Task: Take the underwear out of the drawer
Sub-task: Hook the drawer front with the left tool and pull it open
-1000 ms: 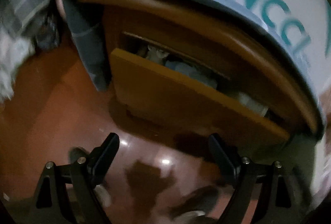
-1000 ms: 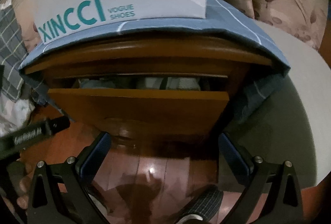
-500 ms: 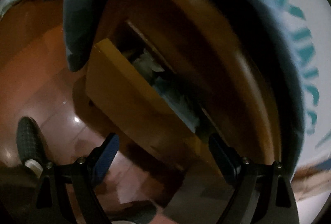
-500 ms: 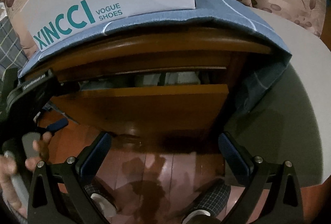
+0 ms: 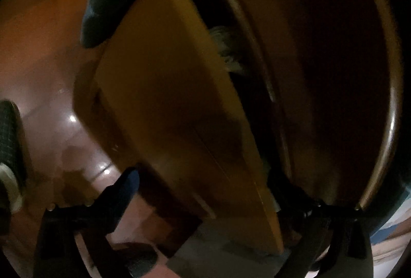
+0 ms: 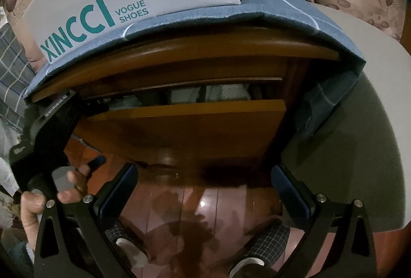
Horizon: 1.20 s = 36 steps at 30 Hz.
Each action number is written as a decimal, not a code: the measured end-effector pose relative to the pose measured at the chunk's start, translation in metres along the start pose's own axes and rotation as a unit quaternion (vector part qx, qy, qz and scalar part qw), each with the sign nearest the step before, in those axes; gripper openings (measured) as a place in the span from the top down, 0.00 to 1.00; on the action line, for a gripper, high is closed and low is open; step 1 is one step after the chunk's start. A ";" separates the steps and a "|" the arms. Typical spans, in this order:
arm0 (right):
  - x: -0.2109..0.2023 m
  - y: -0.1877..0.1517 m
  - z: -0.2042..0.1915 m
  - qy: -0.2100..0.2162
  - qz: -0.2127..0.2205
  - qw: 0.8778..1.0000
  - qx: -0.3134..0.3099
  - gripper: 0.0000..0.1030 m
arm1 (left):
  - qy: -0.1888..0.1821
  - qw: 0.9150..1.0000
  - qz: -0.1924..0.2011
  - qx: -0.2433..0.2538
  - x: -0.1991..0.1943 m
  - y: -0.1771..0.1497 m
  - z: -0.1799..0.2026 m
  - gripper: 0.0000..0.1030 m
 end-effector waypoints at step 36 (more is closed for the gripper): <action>-0.010 0.011 0.011 -0.027 0.024 0.999 0.013 0.00 | 0.115 0.991 -0.060 0.031 -0.067 -0.010 -0.035 0.00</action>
Point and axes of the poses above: each gripper's, at about its wrist camera, not at the fingertips, and x roughly the way its jaws point, z to its right, y to its top, the point moved 9 cm from there along x, roughly the way its jaws point, and after that the axes turned 12 degrees about z, right-handed, at the moved point
